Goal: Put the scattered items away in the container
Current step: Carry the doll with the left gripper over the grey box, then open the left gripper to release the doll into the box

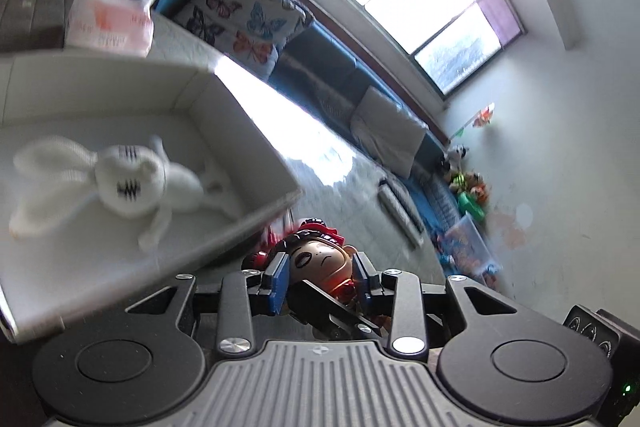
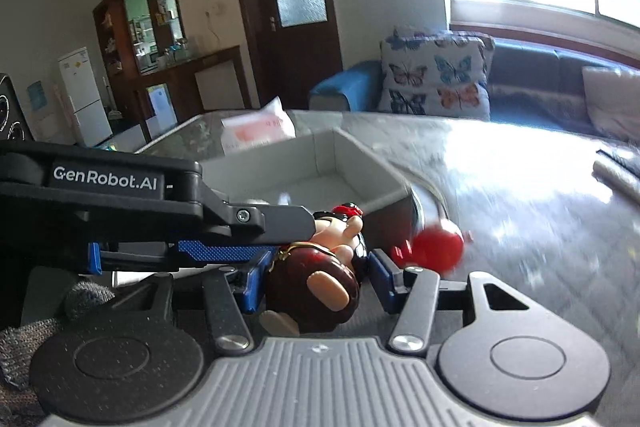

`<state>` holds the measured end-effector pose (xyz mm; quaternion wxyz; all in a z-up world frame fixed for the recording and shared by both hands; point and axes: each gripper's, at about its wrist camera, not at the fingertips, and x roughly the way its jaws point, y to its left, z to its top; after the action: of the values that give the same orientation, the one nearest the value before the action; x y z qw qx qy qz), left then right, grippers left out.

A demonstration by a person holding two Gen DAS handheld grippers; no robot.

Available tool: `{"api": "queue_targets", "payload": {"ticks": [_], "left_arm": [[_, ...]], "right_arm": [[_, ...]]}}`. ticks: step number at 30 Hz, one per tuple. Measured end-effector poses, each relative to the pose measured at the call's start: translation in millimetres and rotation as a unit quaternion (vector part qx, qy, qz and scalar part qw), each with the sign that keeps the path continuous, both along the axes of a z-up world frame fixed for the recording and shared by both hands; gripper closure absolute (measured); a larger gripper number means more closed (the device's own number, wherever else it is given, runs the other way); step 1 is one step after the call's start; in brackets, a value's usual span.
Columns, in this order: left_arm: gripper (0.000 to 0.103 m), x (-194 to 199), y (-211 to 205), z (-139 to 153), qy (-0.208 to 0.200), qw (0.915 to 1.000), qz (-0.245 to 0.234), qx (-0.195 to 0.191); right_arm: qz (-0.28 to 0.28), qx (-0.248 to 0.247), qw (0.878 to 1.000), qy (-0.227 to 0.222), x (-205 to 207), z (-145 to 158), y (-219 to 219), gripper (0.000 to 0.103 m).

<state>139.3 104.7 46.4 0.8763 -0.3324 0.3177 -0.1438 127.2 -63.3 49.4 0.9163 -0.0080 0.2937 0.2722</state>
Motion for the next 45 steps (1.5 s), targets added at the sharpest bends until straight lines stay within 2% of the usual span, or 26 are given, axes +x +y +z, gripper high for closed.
{"api": "queue_targets", "payload": {"ticks": [5, 10, 19, 24, 32, 40, 45], "left_arm": [[0.066, 29.4, 22.2, 3.9, -0.002, 0.9997, 0.021, -0.008], [0.066, 69.0, 46.1, -3.6, 0.013, 0.9992, 0.036, -0.014], [0.066, 123.8, 67.4, -35.1, 0.054, 0.9973, 0.050, 0.001], [0.066, 132.7, 72.6, -47.4, 0.070, 0.9962, 0.052, 0.004], [0.066, 131.5, 69.5, -48.6, 0.079, 0.9952, 0.051, 0.025], [0.066, 123.2, 67.0, -40.8, 0.067, 0.9953, 0.055, 0.043], [0.066, 109.7, 61.8, -29.5, 0.057, 0.9950, 0.058, 0.058]], "right_arm": [[0.012, 0.004, 1.000, -0.008, 38.1, 8.5, 21.1, 0.049], [0.020, 0.015, 1.000, 0.002, 78.9, 3.4, 37.1, 0.049], [0.024, 0.013, 0.998, 0.053, 139.4, -28.6, 63.5, 0.049], [0.032, -0.006, 0.997, 0.064, 146.9, -41.4, 72.5, 0.049], [0.038, -0.035, 0.997, 0.064, 144.8, -42.4, 79.3, 0.049], [0.035, -0.040, 0.997, 0.059, 139.3, -36.9, 77.1, 0.048], [0.034, -0.042, 0.998, 0.038, 126.3, -27.0, 71.5, 0.047]]}}
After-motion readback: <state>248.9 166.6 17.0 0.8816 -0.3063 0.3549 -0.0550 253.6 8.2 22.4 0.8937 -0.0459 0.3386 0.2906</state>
